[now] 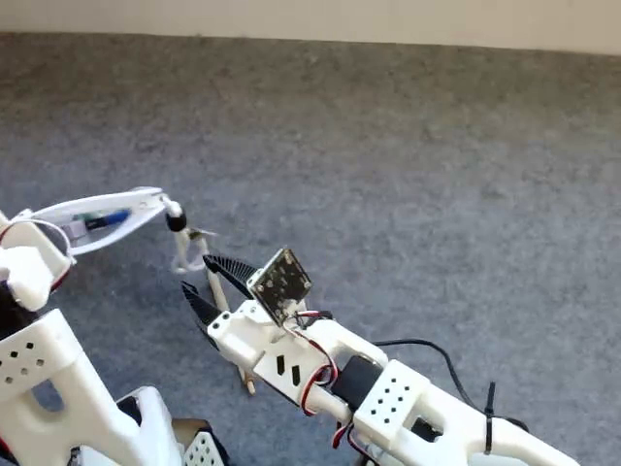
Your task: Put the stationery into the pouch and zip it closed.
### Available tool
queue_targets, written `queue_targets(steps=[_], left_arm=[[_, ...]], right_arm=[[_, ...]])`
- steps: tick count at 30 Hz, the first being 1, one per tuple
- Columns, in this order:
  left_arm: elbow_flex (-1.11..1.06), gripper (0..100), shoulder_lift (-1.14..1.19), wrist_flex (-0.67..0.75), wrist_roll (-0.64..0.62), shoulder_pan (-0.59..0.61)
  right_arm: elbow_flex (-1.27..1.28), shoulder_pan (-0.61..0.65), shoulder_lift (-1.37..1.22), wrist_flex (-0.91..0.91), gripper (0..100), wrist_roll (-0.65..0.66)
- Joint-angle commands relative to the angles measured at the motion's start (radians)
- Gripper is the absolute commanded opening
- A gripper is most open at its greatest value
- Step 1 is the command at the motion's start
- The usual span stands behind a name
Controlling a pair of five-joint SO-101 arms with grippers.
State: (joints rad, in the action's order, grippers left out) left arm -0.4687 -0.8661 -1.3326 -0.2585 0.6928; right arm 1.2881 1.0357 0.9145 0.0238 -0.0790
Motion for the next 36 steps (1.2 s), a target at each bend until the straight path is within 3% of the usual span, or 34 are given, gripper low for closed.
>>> queue_targets(steps=[1,5,10,17,25,36], left_arm=[[0.030,1,-0.035,0.054,-0.040,0.039],[0.027,1,-0.035,0.063,-0.060,0.044],[0.025,1,-0.035,0.063,-0.068,0.044],[0.010,1,-0.035,0.066,-0.068,0.045],[-0.019,1,-0.035,0.098,-0.069,0.114],[-0.041,1,-0.035,0.123,-0.069,0.114]], right_arm=[[-0.079,0.001,0.025,-0.076,14.8,-0.006],[-0.133,-0.033,0.025,-0.202,14.9,-0.006],[-0.251,-0.076,0.012,-0.415,14.9,-0.097],[-0.455,-0.122,-0.255,-0.619,14.9,-0.198],[-0.622,-0.145,-0.547,-0.731,14.9,-0.253],[-0.727,-0.143,-0.814,-0.734,14.9,-0.281]])
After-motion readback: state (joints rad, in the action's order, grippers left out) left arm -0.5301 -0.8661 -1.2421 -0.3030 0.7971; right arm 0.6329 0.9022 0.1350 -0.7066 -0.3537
